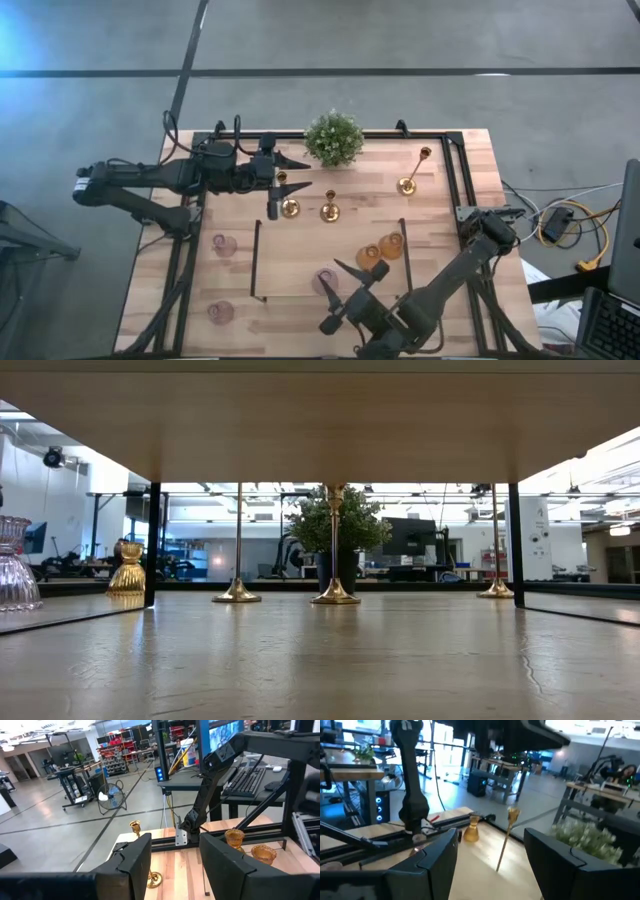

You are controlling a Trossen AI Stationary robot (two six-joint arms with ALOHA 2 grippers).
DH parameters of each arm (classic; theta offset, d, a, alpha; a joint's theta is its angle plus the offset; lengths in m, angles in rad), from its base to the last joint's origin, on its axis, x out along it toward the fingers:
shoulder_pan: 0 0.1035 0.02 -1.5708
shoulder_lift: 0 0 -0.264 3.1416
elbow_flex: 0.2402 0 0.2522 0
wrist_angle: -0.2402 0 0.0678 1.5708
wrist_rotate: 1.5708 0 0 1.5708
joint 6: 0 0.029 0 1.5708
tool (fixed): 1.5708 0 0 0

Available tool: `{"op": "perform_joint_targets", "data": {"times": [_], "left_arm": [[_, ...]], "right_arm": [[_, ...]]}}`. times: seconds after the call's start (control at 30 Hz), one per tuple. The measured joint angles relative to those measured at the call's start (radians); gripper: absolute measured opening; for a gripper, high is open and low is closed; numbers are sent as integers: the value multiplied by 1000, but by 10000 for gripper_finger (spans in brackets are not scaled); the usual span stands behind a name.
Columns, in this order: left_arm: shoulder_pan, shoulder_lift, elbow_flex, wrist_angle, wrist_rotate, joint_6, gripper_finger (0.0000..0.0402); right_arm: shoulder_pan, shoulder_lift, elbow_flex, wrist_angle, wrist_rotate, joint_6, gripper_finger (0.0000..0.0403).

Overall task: Pick & Place candle stick holders
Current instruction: Put the top violet candle holder on the shelf

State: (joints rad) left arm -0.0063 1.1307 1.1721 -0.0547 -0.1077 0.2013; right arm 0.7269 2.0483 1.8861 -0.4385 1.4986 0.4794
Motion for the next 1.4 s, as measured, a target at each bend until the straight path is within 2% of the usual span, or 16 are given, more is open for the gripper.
{"op": "perform_joint_targets", "data": {"times": [0.17, 0.23, 0.33, 0.43, 0.53, 0.67, 0.77, 0.83, 0.97, 1.23, 1.4], "left_arm": [[0, -28, 0, -47, 64, -25, 172], [-1, -50, 0, -104, 93, -37, 172], [-9, -88, 0, -214, 106, -58, 172], [-32, -128, -15, -290, 107, -86, 170], [-73, -161, -40, -319, 110, -119, 166], [-157, -171, -84, -318, 111, -150, 163], [-218, -148, -115, -320, 96, -170, 162], [-259, -127, -131, -317, 71, -180, 162], [-318, -72, -148, -312, 11, -206, 162], [-390, 88, -147, -305, 10, -261, 163], [-414, 126, -147, -311, 11, -308, 163]], "right_arm": [[7, -3, 104, -14, 11, -153, 219], [17, -8, 141, -42, 59, -208, 219], [37, -34, 177, -142, 72, -221, 214], [52, -91, 179, -317, 72, -86, 192], [67, -167, 155, -571, 70, 144, 155], [76, -258, 124, -939, -29, 508, 90], [73, -329, 89, -1134, -114, 693, 38], [70, -380, 38, -1120, -153, 679, 16], [77, -485, -72, -1123, -181, 653, 9], [85, -720, -336, -1132, -190, 736, 8], [87, -841, -474, -1130, -201, 796, 8]]}}
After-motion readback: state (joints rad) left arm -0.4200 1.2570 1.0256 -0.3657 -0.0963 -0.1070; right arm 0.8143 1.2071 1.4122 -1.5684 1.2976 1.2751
